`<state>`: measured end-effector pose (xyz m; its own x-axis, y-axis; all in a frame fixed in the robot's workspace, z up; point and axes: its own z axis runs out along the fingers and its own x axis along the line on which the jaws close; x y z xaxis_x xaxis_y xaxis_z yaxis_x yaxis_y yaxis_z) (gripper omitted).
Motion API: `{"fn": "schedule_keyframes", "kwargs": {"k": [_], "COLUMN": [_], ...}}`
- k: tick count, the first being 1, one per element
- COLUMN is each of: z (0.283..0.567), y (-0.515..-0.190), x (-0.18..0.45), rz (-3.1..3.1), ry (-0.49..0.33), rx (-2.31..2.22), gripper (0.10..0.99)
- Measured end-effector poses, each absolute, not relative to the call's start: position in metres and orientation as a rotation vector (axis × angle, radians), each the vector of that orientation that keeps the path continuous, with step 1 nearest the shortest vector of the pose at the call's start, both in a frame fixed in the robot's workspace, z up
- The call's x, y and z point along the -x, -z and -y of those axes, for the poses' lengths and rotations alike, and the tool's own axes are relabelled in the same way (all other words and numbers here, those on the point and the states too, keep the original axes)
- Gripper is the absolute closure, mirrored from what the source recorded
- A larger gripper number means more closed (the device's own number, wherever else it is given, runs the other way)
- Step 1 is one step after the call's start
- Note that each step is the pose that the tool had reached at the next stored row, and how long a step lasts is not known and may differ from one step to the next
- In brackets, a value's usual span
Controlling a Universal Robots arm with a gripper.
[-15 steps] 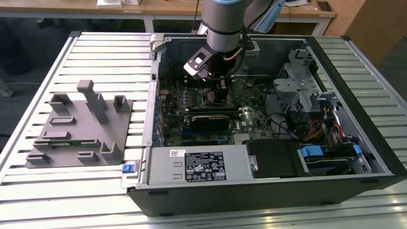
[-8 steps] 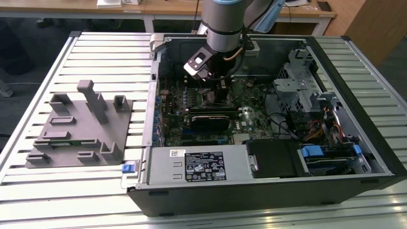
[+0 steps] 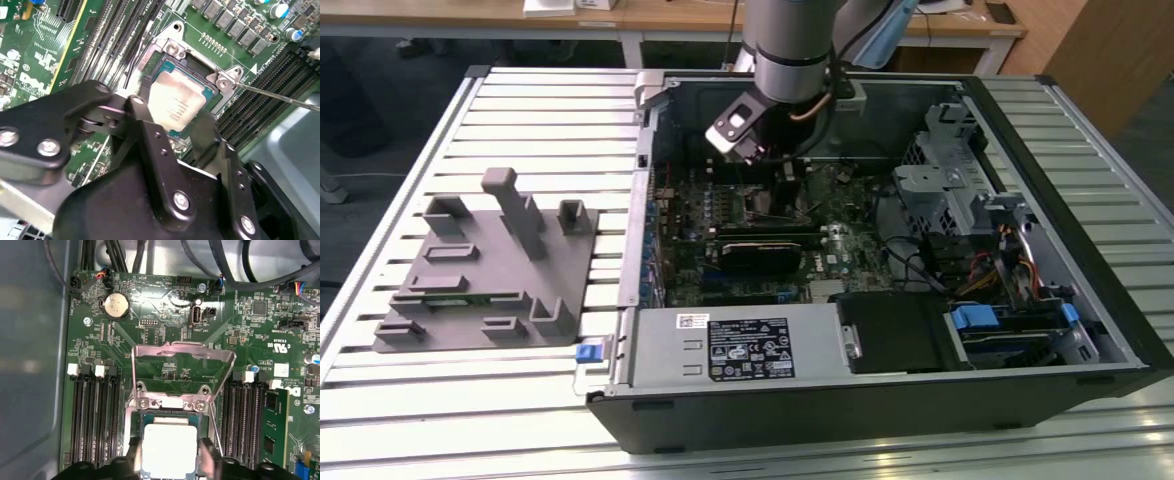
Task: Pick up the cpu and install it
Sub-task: 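Place the cpu into insertion slot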
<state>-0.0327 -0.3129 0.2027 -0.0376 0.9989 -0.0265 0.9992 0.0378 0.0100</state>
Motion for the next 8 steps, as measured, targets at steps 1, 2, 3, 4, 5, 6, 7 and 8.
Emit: {"fn": "schedule_keyframes", "kwargs": {"k": [1, 2, 3, 4, 5, 6, 7, 8], "z": [0.3129, 0.3129, 0.3129, 0.3129, 0.3129, 0.3129, 0.3129, 0.3129], "y": [-0.203, -0.203, -0.203, -0.203, -0.2033, -0.2037, -0.2041, -0.2046], "x": [0.0326, 0.0326, 0.0327, 0.0327, 0.0327, 0.0327, 0.0327, 0.0327], "rz": [-2.244, -2.244, -2.244, -2.244, -2.244, -2.244, -2.244, -2.244], "ry": [0.017, 0.017, 0.017, 0.017, 0.018, 0.018, 0.018, 0.017], "rx": [-2.161, -2.161, -2.161, -2.161, -2.161, -2.161, -2.161, -2.161], "gripper": [0.545, 0.608, 0.608, 0.667, 0.667, 0.725, 0.725, 0.784]}}
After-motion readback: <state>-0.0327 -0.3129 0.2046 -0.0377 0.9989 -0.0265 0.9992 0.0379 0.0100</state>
